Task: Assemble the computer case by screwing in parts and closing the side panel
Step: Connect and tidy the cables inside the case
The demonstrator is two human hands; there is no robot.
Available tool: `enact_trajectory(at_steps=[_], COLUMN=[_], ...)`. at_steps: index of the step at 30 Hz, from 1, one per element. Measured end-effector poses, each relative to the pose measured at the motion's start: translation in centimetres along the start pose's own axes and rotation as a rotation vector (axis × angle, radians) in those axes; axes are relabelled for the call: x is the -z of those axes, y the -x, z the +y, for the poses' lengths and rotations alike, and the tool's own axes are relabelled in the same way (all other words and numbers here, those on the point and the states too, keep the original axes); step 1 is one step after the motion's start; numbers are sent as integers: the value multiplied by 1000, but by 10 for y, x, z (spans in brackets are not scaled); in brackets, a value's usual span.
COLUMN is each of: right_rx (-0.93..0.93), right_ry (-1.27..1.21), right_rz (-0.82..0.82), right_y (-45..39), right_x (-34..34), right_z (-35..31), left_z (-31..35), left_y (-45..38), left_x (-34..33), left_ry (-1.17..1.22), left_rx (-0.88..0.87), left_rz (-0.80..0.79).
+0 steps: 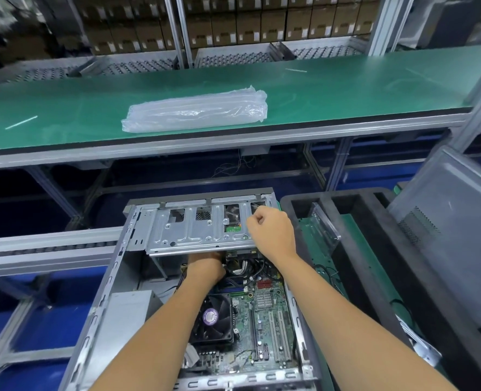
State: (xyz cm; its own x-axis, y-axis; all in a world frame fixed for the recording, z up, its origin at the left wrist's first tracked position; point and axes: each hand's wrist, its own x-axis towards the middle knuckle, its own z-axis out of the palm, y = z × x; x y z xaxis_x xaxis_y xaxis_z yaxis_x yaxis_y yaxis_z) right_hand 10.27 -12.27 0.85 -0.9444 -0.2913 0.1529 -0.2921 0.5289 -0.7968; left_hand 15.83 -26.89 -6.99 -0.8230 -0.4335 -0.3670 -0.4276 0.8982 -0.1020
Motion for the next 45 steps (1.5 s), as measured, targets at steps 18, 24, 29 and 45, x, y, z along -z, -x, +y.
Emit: enact_trajectory(at_steps=[18,24,29,45], right_rx=[-183,-390,-512,-595], right_ry=[-463,-346,-227,-309], right_rz=[-17,-4,-145,41], right_y=[-12,-5,6,-16], right_x=[95,151,159,219], right_z=[23,114,185,263], left_z=[116,205,258,308], left_y=[101,73,45,-1], left_x=[131,109,85,-16], left_ry=[90,6,-172,-315], left_rx=[-587,-687,-635,-589], left_rz=[421,211,-61,-212])
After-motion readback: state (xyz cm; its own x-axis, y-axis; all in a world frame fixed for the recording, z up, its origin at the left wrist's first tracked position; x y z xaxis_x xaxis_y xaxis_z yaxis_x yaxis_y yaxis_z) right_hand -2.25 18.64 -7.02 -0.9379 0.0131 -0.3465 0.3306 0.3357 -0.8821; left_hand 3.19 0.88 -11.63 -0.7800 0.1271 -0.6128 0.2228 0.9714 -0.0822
